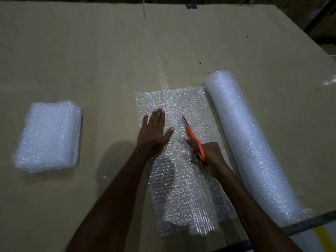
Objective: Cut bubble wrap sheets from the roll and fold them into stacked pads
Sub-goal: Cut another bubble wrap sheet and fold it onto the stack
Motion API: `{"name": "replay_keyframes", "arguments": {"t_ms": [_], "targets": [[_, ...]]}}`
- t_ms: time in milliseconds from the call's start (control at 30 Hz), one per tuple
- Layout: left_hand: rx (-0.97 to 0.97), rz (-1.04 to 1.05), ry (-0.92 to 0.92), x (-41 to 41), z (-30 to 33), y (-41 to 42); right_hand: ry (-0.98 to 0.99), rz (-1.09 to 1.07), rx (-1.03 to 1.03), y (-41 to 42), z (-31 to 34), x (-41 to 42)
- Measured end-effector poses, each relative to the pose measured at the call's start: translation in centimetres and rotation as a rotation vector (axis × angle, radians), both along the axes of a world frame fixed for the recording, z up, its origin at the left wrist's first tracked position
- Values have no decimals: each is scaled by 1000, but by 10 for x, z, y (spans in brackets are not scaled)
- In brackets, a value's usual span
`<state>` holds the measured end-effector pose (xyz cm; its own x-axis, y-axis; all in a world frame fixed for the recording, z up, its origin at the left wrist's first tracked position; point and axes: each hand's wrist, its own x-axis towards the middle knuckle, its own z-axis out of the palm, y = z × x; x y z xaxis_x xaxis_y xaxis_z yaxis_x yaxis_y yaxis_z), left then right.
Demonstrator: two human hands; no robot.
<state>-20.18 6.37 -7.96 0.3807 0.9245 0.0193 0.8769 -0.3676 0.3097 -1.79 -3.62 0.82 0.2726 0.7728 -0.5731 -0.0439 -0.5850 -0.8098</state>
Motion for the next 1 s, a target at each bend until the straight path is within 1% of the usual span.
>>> {"name": "replay_keyframes", "arguments": {"t_ms": [133,233,567,767,1000], "targets": [[-7,4,0,1,0,1,49,-20,5,0,1,1],[-7,2,-8,1,1,0,4,-13,-4,7,4,0],[21,13,-9,1,0,-3,14,-21,-3,14,-2,2],[45,12,-3,1,0,-4,5,12,10,32,-4,-1],[65,9,9,0,-4,-5,-17,30,13,33,-10,1]]}}
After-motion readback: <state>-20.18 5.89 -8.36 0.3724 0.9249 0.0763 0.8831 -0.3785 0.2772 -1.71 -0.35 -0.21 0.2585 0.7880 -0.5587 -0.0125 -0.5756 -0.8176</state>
